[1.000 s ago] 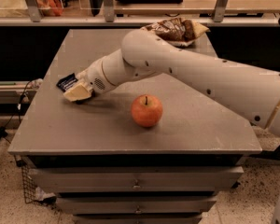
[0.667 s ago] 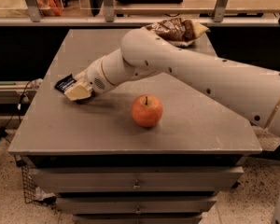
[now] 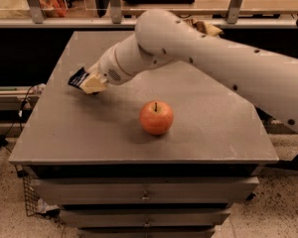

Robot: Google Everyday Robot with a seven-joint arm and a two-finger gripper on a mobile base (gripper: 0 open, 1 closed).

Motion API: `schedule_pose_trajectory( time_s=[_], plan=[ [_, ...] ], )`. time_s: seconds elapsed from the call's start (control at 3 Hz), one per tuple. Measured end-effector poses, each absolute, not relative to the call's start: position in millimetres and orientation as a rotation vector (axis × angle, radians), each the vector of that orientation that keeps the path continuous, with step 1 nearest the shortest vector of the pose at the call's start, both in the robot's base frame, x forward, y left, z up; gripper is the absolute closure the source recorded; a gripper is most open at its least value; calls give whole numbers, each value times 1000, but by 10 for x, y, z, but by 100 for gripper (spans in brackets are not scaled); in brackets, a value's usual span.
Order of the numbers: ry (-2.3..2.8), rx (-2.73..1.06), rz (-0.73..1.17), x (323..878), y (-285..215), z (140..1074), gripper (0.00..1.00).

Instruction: Move rxbar blueberry near brown chip bag

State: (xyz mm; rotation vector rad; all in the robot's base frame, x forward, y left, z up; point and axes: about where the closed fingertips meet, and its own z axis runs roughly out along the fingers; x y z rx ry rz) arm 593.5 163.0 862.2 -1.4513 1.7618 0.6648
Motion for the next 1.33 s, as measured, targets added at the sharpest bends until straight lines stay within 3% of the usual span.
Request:
schedule_pose_trajectory(
  time_s=[0.33, 1.0, 1.33],
  plan=[
    [1723, -1480, 476, 6127, 1169, 9151, 100],
    [1733, -1455, 404, 6216, 947, 9213, 100],
    [1763, -1369, 294, 6480, 448, 9202, 100]
  ],
)
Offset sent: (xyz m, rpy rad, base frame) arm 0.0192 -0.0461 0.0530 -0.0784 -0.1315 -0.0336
